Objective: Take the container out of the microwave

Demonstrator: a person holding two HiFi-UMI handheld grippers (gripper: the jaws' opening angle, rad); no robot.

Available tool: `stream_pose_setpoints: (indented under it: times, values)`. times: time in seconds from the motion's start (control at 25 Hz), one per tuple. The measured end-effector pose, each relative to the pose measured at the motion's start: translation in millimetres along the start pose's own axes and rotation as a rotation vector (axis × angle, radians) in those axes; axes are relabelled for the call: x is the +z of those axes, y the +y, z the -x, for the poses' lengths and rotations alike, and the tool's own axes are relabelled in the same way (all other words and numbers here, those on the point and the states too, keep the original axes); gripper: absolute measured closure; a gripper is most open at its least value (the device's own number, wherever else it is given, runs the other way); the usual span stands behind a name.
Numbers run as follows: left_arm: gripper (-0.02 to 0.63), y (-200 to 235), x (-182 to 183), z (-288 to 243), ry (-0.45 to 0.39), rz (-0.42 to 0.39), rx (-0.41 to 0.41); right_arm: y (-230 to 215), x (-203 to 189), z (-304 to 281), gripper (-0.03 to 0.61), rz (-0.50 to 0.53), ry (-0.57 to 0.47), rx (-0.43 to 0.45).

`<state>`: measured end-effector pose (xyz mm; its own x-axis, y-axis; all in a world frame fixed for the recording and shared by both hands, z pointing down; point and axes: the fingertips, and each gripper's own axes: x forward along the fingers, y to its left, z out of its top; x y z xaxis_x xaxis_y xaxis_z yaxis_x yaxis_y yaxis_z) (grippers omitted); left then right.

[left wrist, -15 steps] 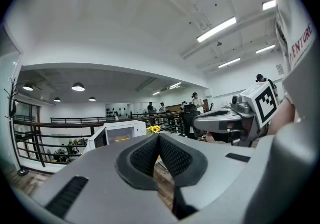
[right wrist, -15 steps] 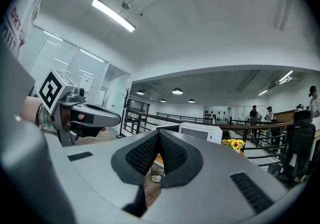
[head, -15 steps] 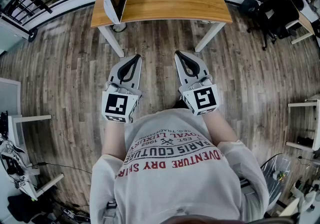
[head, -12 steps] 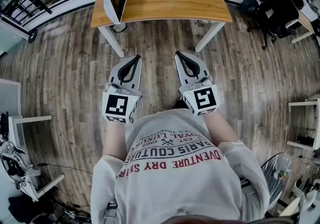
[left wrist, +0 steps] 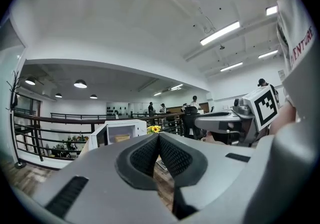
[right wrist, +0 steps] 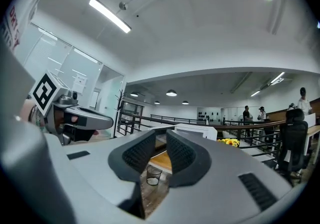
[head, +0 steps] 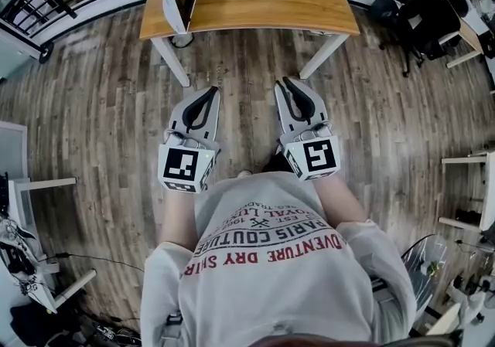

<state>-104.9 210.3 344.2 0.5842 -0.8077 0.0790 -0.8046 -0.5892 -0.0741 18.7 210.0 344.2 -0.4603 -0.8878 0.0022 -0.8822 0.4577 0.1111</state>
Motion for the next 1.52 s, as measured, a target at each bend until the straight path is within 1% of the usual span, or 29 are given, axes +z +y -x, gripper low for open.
stream_pose_setpoints:
  times: [0.04, 0.08, 0.12, 0.32, 0.44, 0.68, 0.76, 0.96, 1.32, 1.52]
  values:
    - [0.6, 2, 0, 1, -0.001, 0.001, 0.0, -1, 1, -2, 0.466, 0.005, -0.006, -0.003]
    - [0.6, 4, -1, 1, -0.002, 0.002, 0.001, -2, 1, -5, 0.375, 0.011, -0.008, 0.002]
    - [0.6, 6, -1, 0, -0.003, 0.003, 0.002, -3, 0, -8, 0.341, 0.016, -0.007, 0.008]
    - [0.6, 19, -4, -3, 0.0, 0.019, 0.019, -8, -6, -18, 0.341, 0.002, 0.025, 0.009]
    - [0.6, 24, -4, -12, 0.003, 0.03, 0.029, -14, -10, -26, 0.341, -0.002, 0.042, 0.027]
    - [0.6, 36, -12, -51, 0.032, 0.024, 0.065, -50, -29, -60, 0.342, -0.03, 0.058, 0.064]
    - [0.6, 41, -16, -69, 0.046, 0.019, 0.077, -65, -36, -76, 0.342, -0.04, 0.066, 0.082]
    - [0.6, 69, -16, -126, 0.077, -0.004, 0.134, -106, -45, -137, 0.342, -0.054, 0.067, 0.146]
    - [0.6, 102, -11, -244, 0.089, 0.026, 0.2, -190, -60, -231, 0.342, -0.033, 0.11, 0.253]
    - [0.6, 117, -14, -290, 0.124, 0.036, 0.225, -220, -69, -273, 0.342, -0.061, 0.151, 0.319]
